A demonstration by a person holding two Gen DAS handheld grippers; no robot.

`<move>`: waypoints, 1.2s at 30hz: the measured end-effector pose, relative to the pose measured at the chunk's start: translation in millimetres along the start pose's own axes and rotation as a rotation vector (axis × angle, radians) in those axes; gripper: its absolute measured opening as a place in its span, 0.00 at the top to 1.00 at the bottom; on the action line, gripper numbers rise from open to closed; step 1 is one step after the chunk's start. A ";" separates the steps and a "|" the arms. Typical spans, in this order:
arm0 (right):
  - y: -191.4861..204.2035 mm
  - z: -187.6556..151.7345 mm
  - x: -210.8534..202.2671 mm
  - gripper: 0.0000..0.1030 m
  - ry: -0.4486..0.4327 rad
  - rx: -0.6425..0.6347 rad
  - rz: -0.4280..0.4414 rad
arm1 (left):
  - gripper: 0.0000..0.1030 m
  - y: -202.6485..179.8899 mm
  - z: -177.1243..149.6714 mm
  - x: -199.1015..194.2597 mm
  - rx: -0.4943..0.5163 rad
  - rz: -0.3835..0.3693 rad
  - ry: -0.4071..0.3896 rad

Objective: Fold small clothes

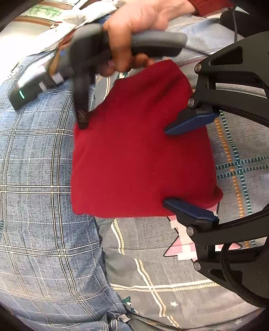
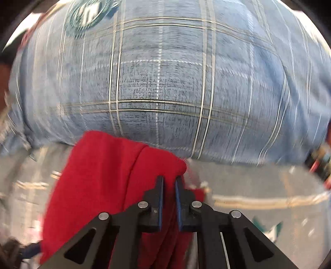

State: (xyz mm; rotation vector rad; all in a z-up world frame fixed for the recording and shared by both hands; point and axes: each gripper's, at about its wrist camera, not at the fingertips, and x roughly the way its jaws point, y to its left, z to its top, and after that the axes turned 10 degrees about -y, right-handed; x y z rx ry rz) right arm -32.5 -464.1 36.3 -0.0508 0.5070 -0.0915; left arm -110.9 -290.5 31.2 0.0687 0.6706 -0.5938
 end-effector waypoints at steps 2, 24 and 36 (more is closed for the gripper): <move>4.6 -7.9 18.1 0.91 0.046 -0.044 -0.048 | 0.37 -2.3 0.1 1.1 0.010 0.009 -0.003; 3.9 -74.2 -50.9 0.63 0.054 0.075 0.119 | 0.35 -0.7 -6.3 -3.5 0.003 0.048 0.016; -0.4 -50.7 -85.4 0.63 -0.017 0.139 0.087 | 0.35 6.9 -0.8 -12.6 -0.028 0.053 0.030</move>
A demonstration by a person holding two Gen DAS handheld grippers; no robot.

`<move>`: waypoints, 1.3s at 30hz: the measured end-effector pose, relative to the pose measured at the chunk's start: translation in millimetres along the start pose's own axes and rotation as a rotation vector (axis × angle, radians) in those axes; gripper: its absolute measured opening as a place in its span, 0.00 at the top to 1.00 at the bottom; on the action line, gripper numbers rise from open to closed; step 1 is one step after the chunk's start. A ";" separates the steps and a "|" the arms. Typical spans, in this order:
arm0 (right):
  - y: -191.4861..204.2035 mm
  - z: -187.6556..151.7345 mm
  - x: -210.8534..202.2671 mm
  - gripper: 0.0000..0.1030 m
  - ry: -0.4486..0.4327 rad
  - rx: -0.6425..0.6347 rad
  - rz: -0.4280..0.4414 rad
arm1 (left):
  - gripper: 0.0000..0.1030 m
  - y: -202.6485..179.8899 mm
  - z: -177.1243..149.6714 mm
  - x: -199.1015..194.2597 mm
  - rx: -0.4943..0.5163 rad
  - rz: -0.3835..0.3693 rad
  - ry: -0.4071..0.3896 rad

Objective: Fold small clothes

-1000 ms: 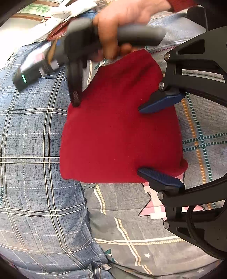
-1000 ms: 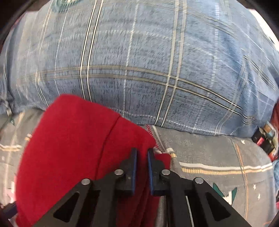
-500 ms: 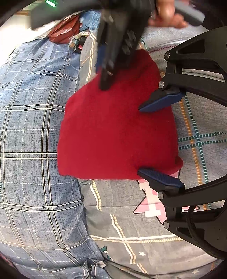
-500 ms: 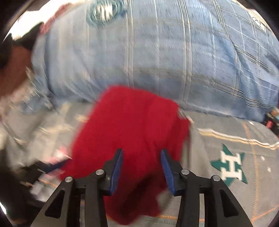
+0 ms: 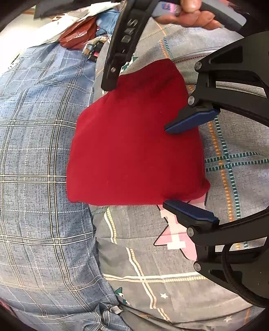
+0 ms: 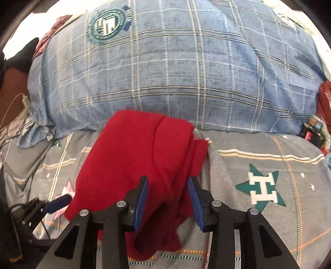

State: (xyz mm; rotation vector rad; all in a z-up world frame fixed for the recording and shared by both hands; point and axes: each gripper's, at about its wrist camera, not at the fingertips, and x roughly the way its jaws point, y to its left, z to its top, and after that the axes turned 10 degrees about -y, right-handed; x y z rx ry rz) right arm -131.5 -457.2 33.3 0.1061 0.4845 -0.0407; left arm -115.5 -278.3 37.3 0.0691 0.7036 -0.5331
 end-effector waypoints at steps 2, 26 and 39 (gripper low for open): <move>-2.8 2.3 7.6 0.63 0.011 0.030 -0.009 | 0.35 0.5 1.7 -2.3 0.004 0.003 -0.003; -50.5 -8.3 38.8 0.32 0.051 0.235 0.112 | 0.35 36.6 28.8 11.7 -0.142 -0.109 0.019; -56.3 -6.3 62.8 0.26 0.060 0.297 0.211 | 0.24 57.2 42.3 57.7 -0.276 -0.274 0.082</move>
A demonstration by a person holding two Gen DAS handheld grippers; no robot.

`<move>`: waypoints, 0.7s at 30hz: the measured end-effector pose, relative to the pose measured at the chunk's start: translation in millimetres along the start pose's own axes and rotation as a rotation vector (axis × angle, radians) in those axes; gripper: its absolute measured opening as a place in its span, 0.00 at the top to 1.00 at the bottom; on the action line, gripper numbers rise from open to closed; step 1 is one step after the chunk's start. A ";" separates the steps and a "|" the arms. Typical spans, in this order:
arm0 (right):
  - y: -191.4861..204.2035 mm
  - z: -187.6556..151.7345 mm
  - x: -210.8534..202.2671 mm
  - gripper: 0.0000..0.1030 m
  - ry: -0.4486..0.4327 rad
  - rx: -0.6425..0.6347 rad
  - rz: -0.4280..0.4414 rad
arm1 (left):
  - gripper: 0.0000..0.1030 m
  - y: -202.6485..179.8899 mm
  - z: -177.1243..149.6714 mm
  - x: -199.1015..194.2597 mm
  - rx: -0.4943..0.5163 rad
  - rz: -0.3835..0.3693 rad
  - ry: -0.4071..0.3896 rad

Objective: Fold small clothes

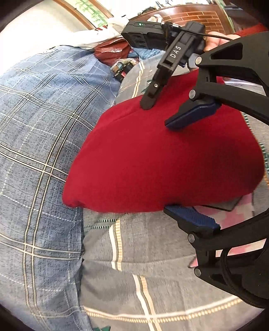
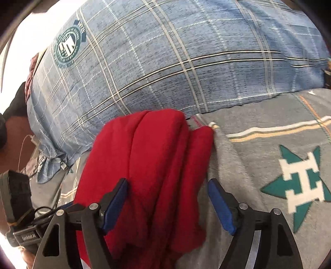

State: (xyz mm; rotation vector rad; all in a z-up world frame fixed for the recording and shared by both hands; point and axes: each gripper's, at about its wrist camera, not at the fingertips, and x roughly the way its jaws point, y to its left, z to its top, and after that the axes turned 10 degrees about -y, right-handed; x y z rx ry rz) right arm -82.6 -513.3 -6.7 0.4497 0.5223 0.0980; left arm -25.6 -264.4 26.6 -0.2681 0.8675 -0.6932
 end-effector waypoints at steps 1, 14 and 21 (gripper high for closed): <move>-0.2 -0.1 3.3 0.25 0.005 0.003 0.005 | 0.24 1.9 1.4 2.6 -0.004 -0.007 0.003; 12.1 -4.5 8.2 0.57 -0.032 -0.069 0.028 | 0.37 -2.0 11.0 22.7 0.052 -0.044 0.005; 46.8 4.3 -28.1 0.63 -0.061 -0.112 0.089 | 0.48 -20.4 11.0 -26.8 0.087 -0.074 -0.019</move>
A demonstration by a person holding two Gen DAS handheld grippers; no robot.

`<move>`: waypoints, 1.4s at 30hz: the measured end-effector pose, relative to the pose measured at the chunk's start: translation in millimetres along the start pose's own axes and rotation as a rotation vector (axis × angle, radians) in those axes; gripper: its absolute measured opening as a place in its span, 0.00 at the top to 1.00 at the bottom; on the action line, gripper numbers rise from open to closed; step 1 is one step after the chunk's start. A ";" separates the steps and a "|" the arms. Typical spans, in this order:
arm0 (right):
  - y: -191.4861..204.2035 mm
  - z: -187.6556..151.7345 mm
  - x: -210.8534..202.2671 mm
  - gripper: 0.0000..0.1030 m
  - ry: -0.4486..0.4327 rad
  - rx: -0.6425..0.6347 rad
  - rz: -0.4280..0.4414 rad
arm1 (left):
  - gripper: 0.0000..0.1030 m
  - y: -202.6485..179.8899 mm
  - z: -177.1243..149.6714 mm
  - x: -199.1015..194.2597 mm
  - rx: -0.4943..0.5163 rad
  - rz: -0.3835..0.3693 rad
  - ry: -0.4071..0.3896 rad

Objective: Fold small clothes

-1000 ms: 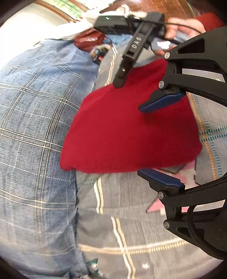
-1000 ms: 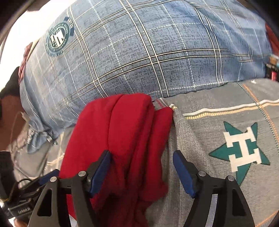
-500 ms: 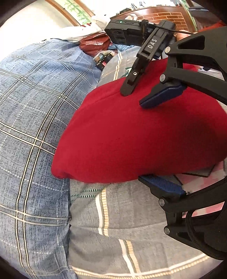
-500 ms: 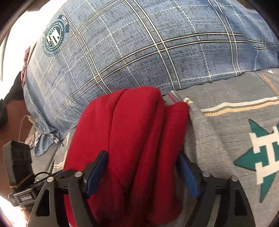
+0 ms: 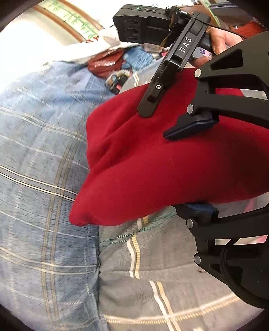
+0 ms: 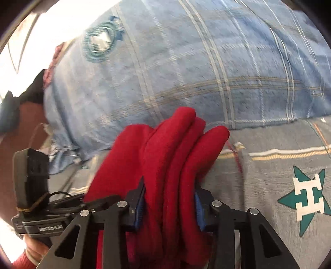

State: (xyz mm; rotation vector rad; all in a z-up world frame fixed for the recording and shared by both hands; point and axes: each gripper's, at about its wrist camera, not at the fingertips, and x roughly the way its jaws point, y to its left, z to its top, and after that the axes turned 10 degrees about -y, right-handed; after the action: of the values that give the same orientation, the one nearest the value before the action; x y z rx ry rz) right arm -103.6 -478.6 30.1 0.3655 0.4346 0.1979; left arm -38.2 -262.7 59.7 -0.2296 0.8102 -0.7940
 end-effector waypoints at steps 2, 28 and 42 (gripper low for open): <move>15.1 1.1 -13.7 0.63 -0.002 -0.019 0.021 | 0.48 -7.3 -2.7 -27.4 0.016 -0.006 -0.022; 136.3 -108.7 -81.5 0.60 0.132 -0.349 0.062 | 0.46 1.2 -115.7 -122.9 0.095 0.412 -0.117; 140.7 -125.8 -98.2 0.53 0.064 -0.347 -0.082 | 0.46 -5.2 -125.5 -155.5 0.094 0.514 -0.215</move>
State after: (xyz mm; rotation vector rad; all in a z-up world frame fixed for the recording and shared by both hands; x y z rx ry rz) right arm -262.2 -337.6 15.0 0.0012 0.4683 0.2017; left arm -197.9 -142.4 63.4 -0.0164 0.5885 -0.3145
